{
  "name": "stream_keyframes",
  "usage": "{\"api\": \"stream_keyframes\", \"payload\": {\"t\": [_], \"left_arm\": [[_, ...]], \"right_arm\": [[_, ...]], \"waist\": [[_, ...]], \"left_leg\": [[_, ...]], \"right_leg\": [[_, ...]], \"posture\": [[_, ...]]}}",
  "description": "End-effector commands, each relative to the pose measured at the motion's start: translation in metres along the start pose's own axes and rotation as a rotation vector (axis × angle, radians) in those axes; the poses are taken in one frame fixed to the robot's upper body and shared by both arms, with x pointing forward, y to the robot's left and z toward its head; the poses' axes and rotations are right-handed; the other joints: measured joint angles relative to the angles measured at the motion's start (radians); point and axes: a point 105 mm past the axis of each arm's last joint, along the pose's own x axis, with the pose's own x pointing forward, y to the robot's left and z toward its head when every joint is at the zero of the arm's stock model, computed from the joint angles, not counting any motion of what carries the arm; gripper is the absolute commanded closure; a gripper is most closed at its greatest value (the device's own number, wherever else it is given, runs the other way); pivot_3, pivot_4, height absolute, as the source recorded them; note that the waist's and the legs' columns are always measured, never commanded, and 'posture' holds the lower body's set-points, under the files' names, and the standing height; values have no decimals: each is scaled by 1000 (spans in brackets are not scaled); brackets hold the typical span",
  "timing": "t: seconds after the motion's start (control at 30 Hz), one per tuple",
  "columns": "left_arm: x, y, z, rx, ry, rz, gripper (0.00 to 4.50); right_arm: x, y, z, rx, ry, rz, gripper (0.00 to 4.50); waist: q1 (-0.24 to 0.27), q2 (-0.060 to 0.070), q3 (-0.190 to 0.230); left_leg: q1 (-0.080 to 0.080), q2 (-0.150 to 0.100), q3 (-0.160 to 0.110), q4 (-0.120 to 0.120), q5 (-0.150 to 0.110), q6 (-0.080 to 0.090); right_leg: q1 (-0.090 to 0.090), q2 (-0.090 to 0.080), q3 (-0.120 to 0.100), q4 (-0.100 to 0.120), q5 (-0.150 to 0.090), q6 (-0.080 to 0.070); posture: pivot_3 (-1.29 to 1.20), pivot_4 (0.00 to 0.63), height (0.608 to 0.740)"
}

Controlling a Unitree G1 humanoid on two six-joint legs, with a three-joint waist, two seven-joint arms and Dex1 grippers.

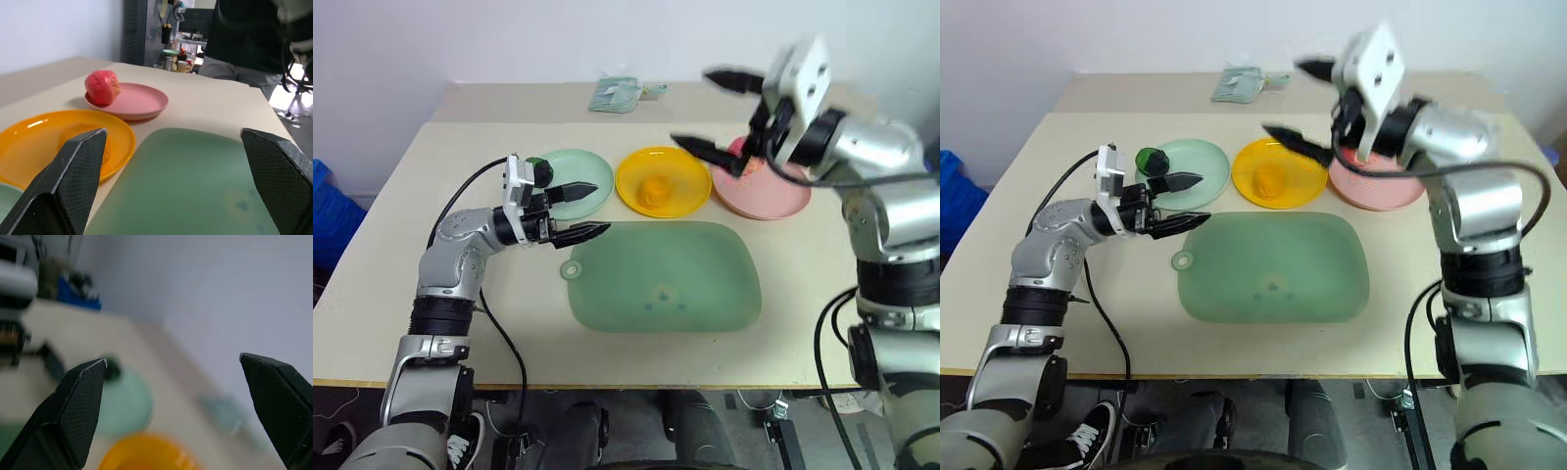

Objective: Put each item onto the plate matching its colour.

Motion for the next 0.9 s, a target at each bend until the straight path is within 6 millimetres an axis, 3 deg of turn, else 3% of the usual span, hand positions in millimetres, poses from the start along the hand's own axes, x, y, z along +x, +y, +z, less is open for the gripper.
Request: {"api": "stream_keyframes", "payload": {"t": [0.03, 0.2, 0.4, 0.57, 0.73, 0.9], "left_arm": [[-9, -1, 13, 54, -22, 7, 0], [-29, -5, 18, 73, 31, 24, 0], [-39, -20, 16, 45, 52, 4, 0], [-57, -29, 5, 25, 81, -8, 0], [-65, -31, 0, 27, 79, 16, 0], [-87, -31, -9, 57, 126, 113, 0]], "right_arm": [[-10, 16, 15, -15, -39, 58, 37], [-38, 36, -22, 55, 92, 119, 37], [-77, 40, -66, 181, 187, 49, 37], [-106, 54, -74, 203, 171, 34, 37], [-131, 50, -80, 211, 165, -14, 37], [-136, 44, -87, 194, 206, -29, 37]], "waist": [[-2, 0, 0], [-1, 0, 0], [3, 0, 0], [-1, 0, 0], [-1, 0, 0], [-4, 0, 0]], "left_leg": [[-1, 0, 1, -1, 0, 0], [-2, 2, 1, -1, 1, -2], [3, 1, 1, -1, -2, 3], [3, 1, 2, -1, -2, 3], [5, 2, 2, -1, -2, 3], [6, 2, 2, -2, -2, 4]], "right_leg": [[-2, 0, 0, 0, 0, 0], [-4, 1, 0, 1, 0, 0], [1, 1, 1, -1, 0, 0], [1, 1, 1, -1, 0, 0], [2, 1, 1, -1, 0, 0], [3, 2, 1, -1, 0, 0]], "posture": [[0, 150, 740], [0, 150, 740], [0, 150, 740], [0, 150, 740], [0, 150, 740], [0, 150, 740]]}}
